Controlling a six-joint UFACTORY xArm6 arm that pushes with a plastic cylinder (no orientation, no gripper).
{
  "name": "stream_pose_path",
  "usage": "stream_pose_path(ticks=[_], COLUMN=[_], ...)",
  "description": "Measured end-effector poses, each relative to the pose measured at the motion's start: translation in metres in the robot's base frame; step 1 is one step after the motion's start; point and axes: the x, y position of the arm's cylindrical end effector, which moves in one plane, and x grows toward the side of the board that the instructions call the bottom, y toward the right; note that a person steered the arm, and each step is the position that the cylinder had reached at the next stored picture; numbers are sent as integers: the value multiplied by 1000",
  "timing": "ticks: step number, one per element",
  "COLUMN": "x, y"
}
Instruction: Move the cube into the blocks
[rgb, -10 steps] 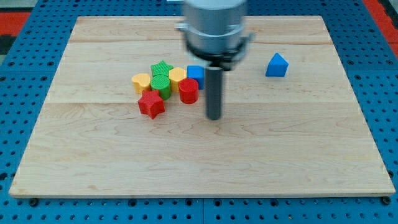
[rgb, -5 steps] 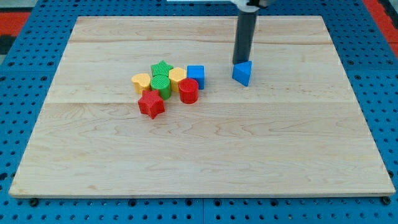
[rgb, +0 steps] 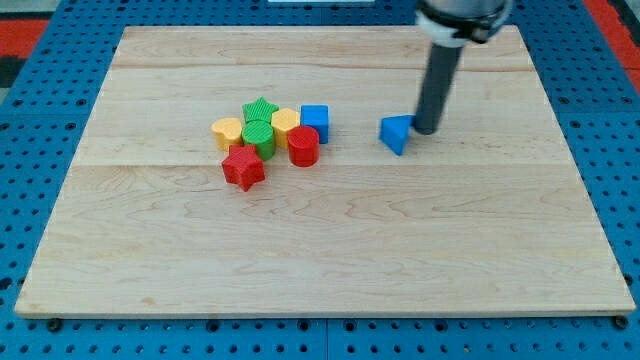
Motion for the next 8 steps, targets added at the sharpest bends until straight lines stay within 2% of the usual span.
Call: stream_pose_path(ticks=[2, 3, 4, 5, 6, 7, 8], x=[8, 8, -22, -78, -83, -67, -61], y=[-110, -110, -53, -92, -193, -245, -210])
